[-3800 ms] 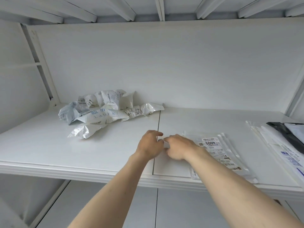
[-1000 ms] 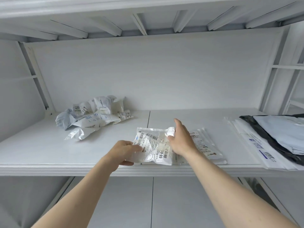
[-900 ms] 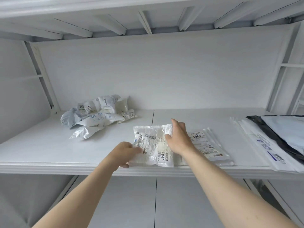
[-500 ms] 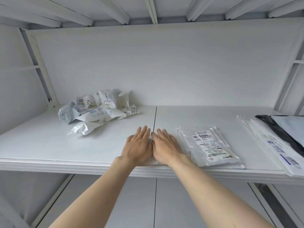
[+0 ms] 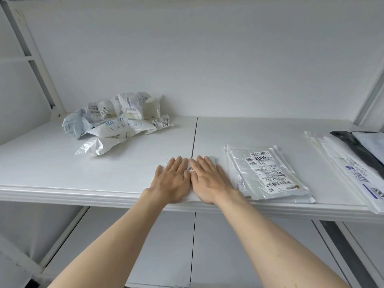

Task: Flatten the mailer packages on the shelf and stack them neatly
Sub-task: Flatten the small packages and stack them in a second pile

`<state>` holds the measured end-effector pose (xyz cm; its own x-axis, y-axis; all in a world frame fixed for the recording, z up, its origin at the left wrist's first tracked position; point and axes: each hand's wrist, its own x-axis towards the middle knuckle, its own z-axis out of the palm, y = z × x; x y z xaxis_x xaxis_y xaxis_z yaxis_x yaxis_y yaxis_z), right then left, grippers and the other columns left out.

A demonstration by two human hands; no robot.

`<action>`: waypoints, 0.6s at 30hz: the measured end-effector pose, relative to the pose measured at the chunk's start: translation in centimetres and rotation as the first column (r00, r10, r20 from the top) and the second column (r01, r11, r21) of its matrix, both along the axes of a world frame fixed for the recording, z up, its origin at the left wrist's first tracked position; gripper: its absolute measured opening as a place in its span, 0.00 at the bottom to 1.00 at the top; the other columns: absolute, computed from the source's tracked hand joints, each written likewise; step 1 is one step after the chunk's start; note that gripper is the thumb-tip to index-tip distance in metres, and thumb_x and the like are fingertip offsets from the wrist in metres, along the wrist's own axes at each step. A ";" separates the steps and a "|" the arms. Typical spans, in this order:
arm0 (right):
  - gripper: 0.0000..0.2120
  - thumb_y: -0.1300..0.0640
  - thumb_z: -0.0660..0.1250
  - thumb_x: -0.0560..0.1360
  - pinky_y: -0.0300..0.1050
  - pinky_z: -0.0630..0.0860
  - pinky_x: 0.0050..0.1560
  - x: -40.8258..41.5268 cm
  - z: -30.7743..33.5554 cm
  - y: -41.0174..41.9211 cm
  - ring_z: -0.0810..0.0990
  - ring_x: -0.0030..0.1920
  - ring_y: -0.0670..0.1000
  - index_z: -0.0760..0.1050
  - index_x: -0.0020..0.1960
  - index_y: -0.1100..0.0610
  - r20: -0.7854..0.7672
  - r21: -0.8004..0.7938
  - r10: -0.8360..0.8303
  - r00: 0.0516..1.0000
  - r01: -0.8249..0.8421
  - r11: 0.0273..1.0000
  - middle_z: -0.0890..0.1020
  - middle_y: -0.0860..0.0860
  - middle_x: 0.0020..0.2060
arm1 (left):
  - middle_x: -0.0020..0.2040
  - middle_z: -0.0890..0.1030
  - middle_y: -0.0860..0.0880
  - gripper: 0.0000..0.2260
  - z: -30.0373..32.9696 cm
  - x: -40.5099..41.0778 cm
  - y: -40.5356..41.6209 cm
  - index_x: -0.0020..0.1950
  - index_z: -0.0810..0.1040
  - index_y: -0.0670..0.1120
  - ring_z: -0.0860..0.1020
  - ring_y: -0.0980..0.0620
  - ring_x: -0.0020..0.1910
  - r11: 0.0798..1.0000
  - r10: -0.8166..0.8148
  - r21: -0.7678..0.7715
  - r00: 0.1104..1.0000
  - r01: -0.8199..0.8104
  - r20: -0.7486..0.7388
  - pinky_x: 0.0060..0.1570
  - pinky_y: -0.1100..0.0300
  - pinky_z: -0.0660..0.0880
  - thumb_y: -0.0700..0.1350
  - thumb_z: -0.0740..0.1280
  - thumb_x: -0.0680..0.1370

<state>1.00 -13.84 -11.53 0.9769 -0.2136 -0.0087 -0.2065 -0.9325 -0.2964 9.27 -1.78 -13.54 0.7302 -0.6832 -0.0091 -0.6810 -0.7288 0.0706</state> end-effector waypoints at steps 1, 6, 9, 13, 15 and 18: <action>0.25 0.48 0.41 0.83 0.51 0.41 0.77 0.0 0.0 0.0 0.40 0.78 0.47 0.44 0.80 0.48 -0.005 -0.004 0.000 1.000 0.000 1.000 0.45 0.46 0.80 | 0.81 0.45 0.50 0.26 0.0 0.1 0.0 0.80 0.49 0.46 0.43 0.48 0.79 1.000 0.006 0.002 1.000 -0.006 -0.008 0.74 0.40 0.50 0.54 0.45 0.84; 0.25 0.48 0.42 0.83 0.52 0.40 0.77 0.0 -0.1 0.0 0.41 0.79 0.47 0.45 0.80 0.48 -0.016 -0.020 -0.002 1.000 0.001 1.000 0.46 0.47 0.80 | 0.81 0.44 0.50 0.26 -0.3 0.2 -0.1 0.80 0.50 0.46 0.42 0.48 0.79 1.000 0.004 0.030 1.000 -0.004 -0.001 0.74 0.40 0.49 0.54 0.45 0.84; 0.25 0.48 0.41 0.83 0.53 0.40 0.77 0.0 -0.2 0.0 0.41 0.79 0.47 0.45 0.80 0.48 -0.023 -0.027 -0.003 1.000 0.002 1.000 0.46 0.47 0.80 | 0.81 0.44 0.50 0.26 -0.2 0.1 -0.1 0.80 0.50 0.46 0.43 0.48 0.79 0.999 0.003 0.039 1.000 -0.003 -0.003 0.74 0.39 0.49 0.53 0.45 0.84; 0.25 0.48 0.41 0.83 0.53 0.40 0.77 0.1 -0.3 -0.1 0.41 0.79 0.47 0.44 0.80 0.48 -0.038 -0.031 -0.006 0.999 0.005 1.000 0.45 0.46 0.80 | 0.81 0.44 0.50 0.26 0.1 -0.1 -0.1 0.80 0.47 0.47 0.42 0.48 0.79 0.999 0.007 0.051 1.000 -0.006 -0.018 0.74 0.40 0.47 0.53 0.44 0.84; 0.26 0.48 0.41 0.83 0.53 0.39 0.77 0.2 -0.3 0.0 0.41 0.79 0.47 0.44 0.80 0.48 -0.049 -0.037 -0.006 0.999 0.004 0.999 0.45 0.46 0.80 | 0.81 0.44 0.50 0.26 0.1 -0.1 -0.1 0.80 0.47 0.47 0.42 0.48 0.79 0.998 0.011 0.056 1.000 -0.010 -0.024 0.74 0.40 0.47 0.53 0.44 0.84; 0.26 0.48 0.41 0.83 0.53 0.39 0.77 0.1 -0.2 0.0 0.41 0.79 0.47 0.43 0.80 0.48 -0.066 -0.045 -0.005 0.998 0.002 0.999 0.45 0.47 0.80 | 0.81 0.43 0.50 0.26 0.2 -0.1 -0.2 0.80 0.46 0.47 0.41 0.48 0.79 0.998 0.019 0.066 0.999 -0.017 -0.028 0.74 0.40 0.46 0.53 0.44 0.84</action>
